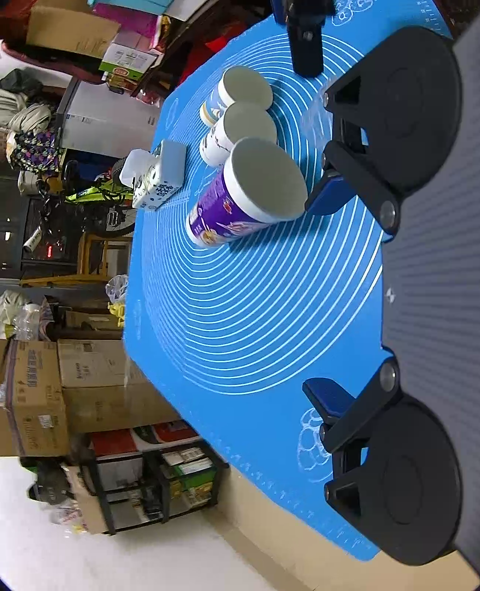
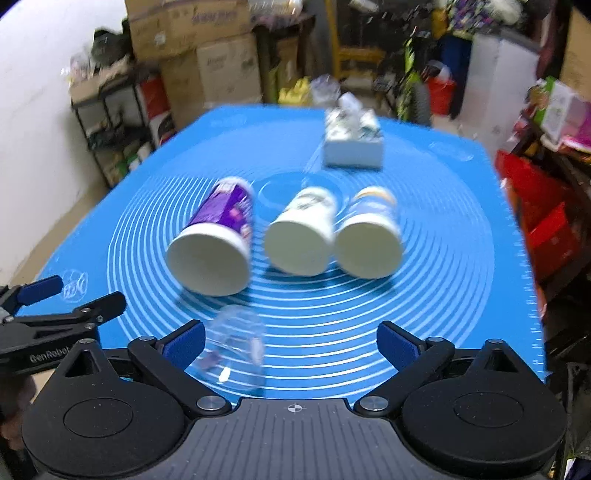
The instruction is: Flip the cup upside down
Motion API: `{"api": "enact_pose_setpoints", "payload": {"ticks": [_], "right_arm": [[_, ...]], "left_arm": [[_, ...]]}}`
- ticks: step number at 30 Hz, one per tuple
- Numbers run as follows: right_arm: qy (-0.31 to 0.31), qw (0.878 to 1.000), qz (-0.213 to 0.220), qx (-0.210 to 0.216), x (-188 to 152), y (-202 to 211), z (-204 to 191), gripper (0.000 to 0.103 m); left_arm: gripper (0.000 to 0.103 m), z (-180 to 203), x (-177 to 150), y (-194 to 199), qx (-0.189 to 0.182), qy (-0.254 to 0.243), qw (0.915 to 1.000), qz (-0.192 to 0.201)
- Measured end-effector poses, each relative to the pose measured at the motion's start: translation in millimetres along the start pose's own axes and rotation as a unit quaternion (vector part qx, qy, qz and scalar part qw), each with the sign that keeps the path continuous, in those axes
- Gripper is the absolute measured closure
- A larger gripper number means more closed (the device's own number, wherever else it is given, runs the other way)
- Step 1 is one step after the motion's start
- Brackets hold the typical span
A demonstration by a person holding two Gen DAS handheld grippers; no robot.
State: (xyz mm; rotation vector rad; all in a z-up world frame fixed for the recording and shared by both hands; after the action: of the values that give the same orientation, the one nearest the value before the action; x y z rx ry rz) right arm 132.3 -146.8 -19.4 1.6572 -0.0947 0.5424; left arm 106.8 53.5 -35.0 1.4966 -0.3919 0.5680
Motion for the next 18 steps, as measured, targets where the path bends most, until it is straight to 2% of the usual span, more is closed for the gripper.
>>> {"api": "enact_pose_setpoints", "payload": {"ticks": [6, 11, 15, 17, 18], "right_arm": [[-0.012, 0.997, -0.074, 0.019, 19.0, -30.3, -19.1, 0.013], [-0.030, 0.988, -0.141, 0.054, 23.9, -53.3, -28.9, 0.020], [-0.036, 0.982, -0.178, 0.044, 20.5, -69.1, -29.1, 0.030], [-0.043, 0.980, -0.186, 0.059, 19.2, -71.1, -31.2, 0.040], [-0.046, 0.979, -0.185, 0.067, 19.3, -70.6, -32.5, 0.041]], "left_arm": [[0.009, -6.8, -0.3, -3.9, 0.000, -0.003, 0.9999, 0.013], [0.009, -9.5, -2.6, -4.7, -0.009, -0.003, 0.9999, 0.011], [0.009, -13.2, -4.3, -5.4, -0.014, 0.000, 0.9999, 0.009], [0.009, -13.2, -5.3, -5.1, -0.016, -0.001, 0.9998, 0.009], [0.009, -12.9, -5.7, -5.1, -0.016, -0.002, 0.9998, 0.009]]}}
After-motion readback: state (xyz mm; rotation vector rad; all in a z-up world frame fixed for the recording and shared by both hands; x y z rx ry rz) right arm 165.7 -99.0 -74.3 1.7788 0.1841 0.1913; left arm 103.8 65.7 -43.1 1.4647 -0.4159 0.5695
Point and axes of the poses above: each gripper's, at about its wrist camera, not at the fingertips, and y roughly against the way its jaws point, z to its right, x to its top, the point moved 8 cm from there along -y, roughly the way its jaws point, and after that the axes turned 15 degrees about -z, right-handed, at the moved point
